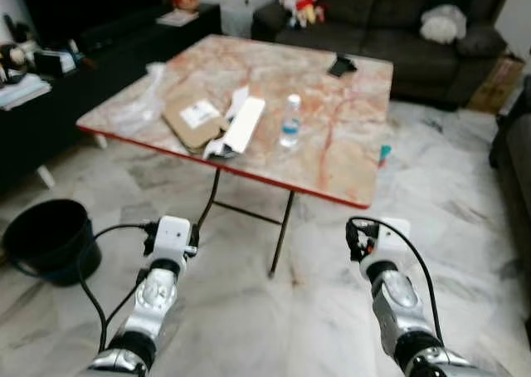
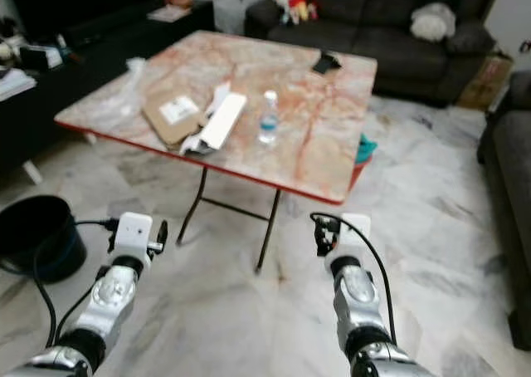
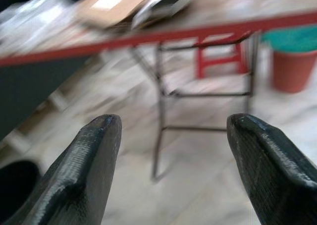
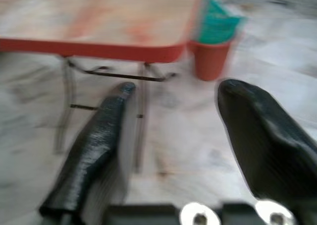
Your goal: Picking trash to rubbish bin
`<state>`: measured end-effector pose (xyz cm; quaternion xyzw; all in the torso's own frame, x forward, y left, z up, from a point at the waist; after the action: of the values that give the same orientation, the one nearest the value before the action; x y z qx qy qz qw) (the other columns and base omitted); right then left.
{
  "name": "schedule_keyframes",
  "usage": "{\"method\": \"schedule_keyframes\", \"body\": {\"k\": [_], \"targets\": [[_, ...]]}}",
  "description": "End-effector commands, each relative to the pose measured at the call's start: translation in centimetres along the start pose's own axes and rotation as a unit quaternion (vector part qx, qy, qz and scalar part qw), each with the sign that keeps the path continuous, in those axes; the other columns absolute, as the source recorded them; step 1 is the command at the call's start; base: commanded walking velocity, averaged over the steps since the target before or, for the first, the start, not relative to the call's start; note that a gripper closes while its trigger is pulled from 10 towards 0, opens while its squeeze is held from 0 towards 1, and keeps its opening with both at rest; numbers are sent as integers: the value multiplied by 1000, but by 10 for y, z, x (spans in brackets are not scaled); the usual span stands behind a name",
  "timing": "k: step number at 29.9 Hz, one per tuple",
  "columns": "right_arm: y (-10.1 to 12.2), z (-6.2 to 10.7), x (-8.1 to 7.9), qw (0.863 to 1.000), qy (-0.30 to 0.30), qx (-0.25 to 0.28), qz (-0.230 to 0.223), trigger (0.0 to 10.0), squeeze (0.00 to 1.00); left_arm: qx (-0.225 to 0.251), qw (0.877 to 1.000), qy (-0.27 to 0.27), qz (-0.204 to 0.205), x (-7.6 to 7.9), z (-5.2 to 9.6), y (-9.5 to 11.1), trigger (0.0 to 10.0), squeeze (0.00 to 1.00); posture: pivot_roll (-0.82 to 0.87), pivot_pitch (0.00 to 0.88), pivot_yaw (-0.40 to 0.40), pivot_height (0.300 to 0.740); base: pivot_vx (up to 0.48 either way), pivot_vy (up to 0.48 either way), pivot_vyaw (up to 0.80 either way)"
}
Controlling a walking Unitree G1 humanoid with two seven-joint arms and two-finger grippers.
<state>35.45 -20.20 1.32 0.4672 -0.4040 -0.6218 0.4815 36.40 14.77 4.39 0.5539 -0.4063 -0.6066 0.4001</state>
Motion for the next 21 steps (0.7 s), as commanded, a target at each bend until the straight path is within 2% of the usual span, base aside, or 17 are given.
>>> {"method": "schedule_keyframes", "body": {"k": [1, 3, 5, 6, 10, 11, 17, 21], "targets": [[24, -8, -13, 999, 17, 46, -5, 10000, 0, 39, 999, 8, -25, -12, -7, 19, 10000, 0, 207, 0, -54, 740, 315, 0, 0], [26, -8, -14, 999, 18, 51, -6, 10000, 0, 44, 999, 8, -27, -12, -8, 22, 10000, 0, 207, 0, -54, 740, 315, 0, 0], [35, -11, -18, 997, 22, 67, -7, 10000, 0, 61, 998, 10, -32, -14, -11, 31, 10000, 0, 207, 0, -54, 740, 311, 0, 0], [46, -14, -24, 996, 30, 86, -8, 10000, 0, 81, 996, 13, -34, -16, -15, 43, 10000, 0, 207, 0, -54, 740, 311, 0, 0], [61, -17, -31, 993, 42, 110, -11, 10000, 0, 104, 994, 14, -34, -17, -19, 58, 10000, 0, 207, 0, -54, 740, 311, 0, 0], [71, -18, -35, 991, 49, 126, -12, 10000, 0, 116, 993, 14, -35, -17, -22, 67, 10000, 0, 210, 0, -58, 740, 311, 0, 0], [95, -21, -45, 984, 62, 165, -17, 10000, 0, 146, 989, 11, -33, -15, -26, 88, 10000, 0, 208, 0, -58, 740, 312, 0, 0], [101, -21, -49, 982, 67, 174, -20, 10000, 0, 153, 988, 12, -31, -15, -27, 94, 10000, 0, 208, 0, -58, 740, 313, 0, 0]]}}
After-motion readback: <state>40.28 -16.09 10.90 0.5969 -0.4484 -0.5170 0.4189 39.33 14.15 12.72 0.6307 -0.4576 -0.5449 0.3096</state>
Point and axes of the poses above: a point about 5 cm out from each wrist's last joint towards the gripper, its own z axis pointing back from the gripper into the wrist, its own y axis along the axis of the wrist's last joint, x = y × z, the point moved 5 cm from there along -z, pointing out of the wrist towards the gripper, and after that the axes turned 5 degrees about -z, right-handed, at the moved point
